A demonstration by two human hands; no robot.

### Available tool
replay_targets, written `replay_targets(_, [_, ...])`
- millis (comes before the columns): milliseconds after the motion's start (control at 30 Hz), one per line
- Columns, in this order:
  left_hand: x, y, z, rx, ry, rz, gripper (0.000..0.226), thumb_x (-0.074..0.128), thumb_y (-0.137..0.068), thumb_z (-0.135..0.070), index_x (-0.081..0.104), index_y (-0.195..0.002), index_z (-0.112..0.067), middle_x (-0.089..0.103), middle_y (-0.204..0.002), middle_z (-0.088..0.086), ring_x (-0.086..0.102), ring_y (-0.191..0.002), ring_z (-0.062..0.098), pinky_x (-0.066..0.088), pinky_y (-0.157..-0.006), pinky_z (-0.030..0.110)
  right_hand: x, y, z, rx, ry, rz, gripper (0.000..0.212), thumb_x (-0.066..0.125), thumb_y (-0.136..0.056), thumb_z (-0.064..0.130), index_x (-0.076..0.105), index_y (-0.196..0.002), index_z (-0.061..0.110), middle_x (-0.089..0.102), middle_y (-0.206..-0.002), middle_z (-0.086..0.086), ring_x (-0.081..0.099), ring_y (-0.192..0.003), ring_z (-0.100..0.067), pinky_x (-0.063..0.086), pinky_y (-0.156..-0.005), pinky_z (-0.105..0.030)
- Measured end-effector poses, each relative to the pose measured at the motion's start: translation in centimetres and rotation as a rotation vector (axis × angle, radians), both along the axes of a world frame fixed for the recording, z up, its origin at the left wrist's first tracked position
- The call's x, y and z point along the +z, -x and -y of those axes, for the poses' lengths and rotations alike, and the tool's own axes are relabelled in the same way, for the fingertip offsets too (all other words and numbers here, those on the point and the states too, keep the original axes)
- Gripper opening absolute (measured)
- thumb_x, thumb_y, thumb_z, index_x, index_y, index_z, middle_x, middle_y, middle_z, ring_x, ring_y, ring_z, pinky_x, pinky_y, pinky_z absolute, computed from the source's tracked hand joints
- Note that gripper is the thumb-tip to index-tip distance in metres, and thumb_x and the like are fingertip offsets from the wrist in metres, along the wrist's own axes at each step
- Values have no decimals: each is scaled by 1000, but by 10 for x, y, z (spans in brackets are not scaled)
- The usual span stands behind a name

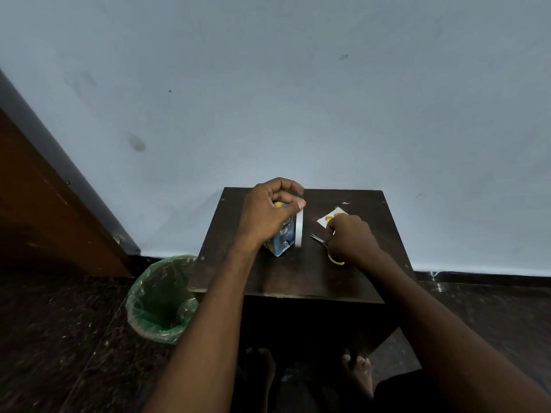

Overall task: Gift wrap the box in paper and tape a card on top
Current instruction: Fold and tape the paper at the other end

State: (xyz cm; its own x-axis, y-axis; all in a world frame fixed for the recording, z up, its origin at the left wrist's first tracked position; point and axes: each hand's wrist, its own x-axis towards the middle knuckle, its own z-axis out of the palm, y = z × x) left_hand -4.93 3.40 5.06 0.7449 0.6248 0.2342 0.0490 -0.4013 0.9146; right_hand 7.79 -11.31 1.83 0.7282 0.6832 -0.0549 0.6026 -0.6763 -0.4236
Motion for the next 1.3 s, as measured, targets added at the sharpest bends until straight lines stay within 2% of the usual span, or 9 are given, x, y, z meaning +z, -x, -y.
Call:
replay_targets(200, [0,0,-3,2,-7,-1,21,83,-89,-11,77,-105,-23,82,-87,-6,78,-89,12,61,-95,44,5,-1,-2,14,-4,32,20,62,-75,-2,77,-87,7,72,-92,-12,65,-92,-33,38,-69,-29])
replay_targets(433, [-1,0,-4,0,-11,-1,21,83,-89,-11,77,-104,-25,82,-88,-6,78,-90,10,61,-95,42,7,9,6,16,100,95,20,63,-81,4,73,-98,9,59,-96,-9,61,-96,-34,50,-74,-33])
replay_targets(600, [-1,0,-5,-1,-9,-3,21,84,-88,-11,77,-104,-24,82,-88,-5,78,-90,11,62,-94,42,6,14,2,-13,54,129,6,61,-83,5,63,-88,8,44,-78,1,59,-93,-31,44,-72,-32])
replay_targets(700, [-2,1,-3,-5,-9,-2,21,84,-88,-12,77,-104,-24,82,-88,-5,78,-90,14,62,-94,44,7,16,1,-1,77,147,14,66,-86,11,54,-93,15,63,-100,-9,58,-108,-32,41,-74,-33])
replay_targets(833, [-1,2,-3,-8,-29,-3,21,84,-89,-13,77,-105,-25,82,-88,-5,78,-90,13,62,-94,43,11,6,0,-61,3,100,44,74,-83,17,52,-121,11,66,-113,-16,54,-114,-38,47,-89,-44])
replay_targets(1033, [-2,-1,-3,-5,-43,-3,21,83,-89,-12,77,-105,-25,82,-88,-6,78,-91,11,60,-92,35,11,-10,3,-89,-137,-44,38,62,-92,7,60,-129,17,65,-129,-10,60,-119,-35,48,-94,-41])
replay_targets(1167, [0,-1,-4,-2,-55,1,22,82,-89,-11,77,-105,-24,82,-88,-6,78,-92,10,60,-94,36,14,-6,-3,-51,-380,-183,24,63,-91,5,76,-101,23,74,-98,2,68,-99,-21,54,-86,-34])
replay_targets(1233, [-1,1,-3,-3,-49,12,22,81,-89,-9,77,-105,-23,82,-89,-5,78,-93,11,60,-96,39,15,-7,-4,-6,-423,-211,23,67,-90,4,76,-96,25,74,-85,5,68,-86,-14,53,-77,-28])
replay_targets(1300, [-2,1,-4,-1,-38,26,23,80,-90,-7,76,-106,-23,82,-89,-5,77,-94,14,60,-97,41,16,-13,-2,26,-444,-254,22,69,-89,5,75,-95,25,76,-79,4,73,-85,-15,59,-81,-33])
